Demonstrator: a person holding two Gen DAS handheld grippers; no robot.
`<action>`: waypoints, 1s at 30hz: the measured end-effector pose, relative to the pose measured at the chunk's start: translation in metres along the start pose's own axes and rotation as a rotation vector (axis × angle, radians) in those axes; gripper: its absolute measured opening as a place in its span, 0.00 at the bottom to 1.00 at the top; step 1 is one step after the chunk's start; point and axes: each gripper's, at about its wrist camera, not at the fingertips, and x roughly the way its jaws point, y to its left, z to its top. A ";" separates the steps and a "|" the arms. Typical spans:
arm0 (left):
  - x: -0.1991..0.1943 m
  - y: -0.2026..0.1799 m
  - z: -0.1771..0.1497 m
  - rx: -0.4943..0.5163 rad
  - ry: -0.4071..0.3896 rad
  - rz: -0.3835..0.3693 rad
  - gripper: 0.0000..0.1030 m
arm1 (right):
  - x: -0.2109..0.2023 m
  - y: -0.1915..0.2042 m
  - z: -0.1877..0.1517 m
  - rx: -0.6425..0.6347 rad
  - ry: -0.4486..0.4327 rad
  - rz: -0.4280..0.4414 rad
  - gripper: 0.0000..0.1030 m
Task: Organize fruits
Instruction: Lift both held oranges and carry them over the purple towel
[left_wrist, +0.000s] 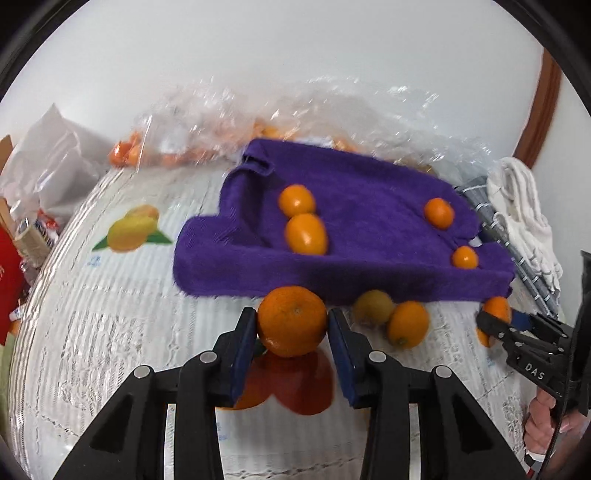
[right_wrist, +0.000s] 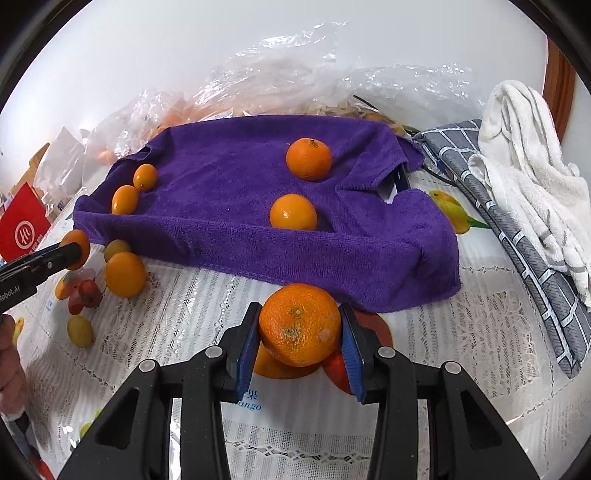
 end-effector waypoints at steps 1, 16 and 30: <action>0.005 0.003 0.000 -0.017 0.023 -0.002 0.36 | 0.000 0.002 0.000 -0.008 -0.001 -0.008 0.40; 0.016 -0.010 -0.009 0.038 0.041 0.072 0.44 | -0.001 -0.006 0.000 0.048 -0.006 0.033 0.41; 0.021 -0.015 -0.006 0.069 0.057 0.087 0.52 | 0.002 -0.003 0.002 0.012 0.011 0.046 0.49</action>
